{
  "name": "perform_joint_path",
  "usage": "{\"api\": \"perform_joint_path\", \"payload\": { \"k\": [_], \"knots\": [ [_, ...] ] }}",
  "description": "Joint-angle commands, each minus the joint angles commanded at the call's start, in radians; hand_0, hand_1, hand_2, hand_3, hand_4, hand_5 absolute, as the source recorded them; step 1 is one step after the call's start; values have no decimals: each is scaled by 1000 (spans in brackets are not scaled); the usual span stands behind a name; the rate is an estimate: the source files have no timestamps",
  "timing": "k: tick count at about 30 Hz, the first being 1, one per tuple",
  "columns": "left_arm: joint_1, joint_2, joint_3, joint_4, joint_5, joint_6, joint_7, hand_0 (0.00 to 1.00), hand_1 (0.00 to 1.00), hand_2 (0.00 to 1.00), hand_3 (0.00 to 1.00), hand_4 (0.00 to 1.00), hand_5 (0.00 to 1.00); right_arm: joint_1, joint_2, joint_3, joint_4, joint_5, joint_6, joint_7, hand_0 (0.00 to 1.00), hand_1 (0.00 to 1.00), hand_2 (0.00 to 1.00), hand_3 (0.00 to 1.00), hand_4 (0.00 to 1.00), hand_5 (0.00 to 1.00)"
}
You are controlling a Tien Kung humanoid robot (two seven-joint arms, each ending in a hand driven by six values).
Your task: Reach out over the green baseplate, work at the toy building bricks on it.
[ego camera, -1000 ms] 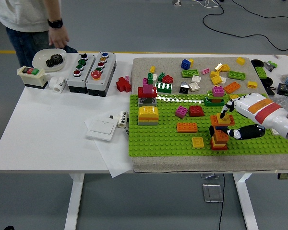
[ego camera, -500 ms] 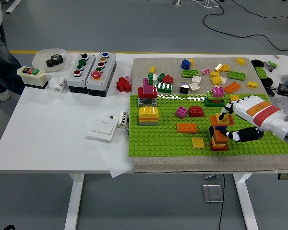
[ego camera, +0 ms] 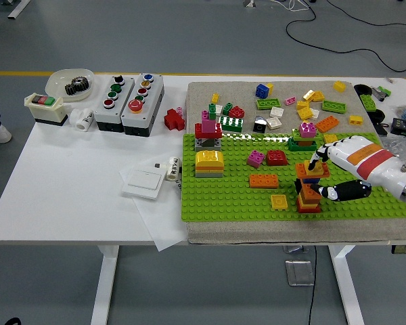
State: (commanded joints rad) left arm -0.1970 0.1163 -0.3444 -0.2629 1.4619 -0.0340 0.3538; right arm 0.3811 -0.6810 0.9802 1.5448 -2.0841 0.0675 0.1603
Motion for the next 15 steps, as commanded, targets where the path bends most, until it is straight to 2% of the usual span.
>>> {"api": "perform_joint_path", "payload": {
  "k": [15],
  "knots": [
    [4, 0, -8, 0, 14, -6, 1, 550, 632, 689, 614, 653, 729, 7, -1, -9, 13, 12, -22, 11, 586, 598, 653, 557, 720, 456]
  ]
}}
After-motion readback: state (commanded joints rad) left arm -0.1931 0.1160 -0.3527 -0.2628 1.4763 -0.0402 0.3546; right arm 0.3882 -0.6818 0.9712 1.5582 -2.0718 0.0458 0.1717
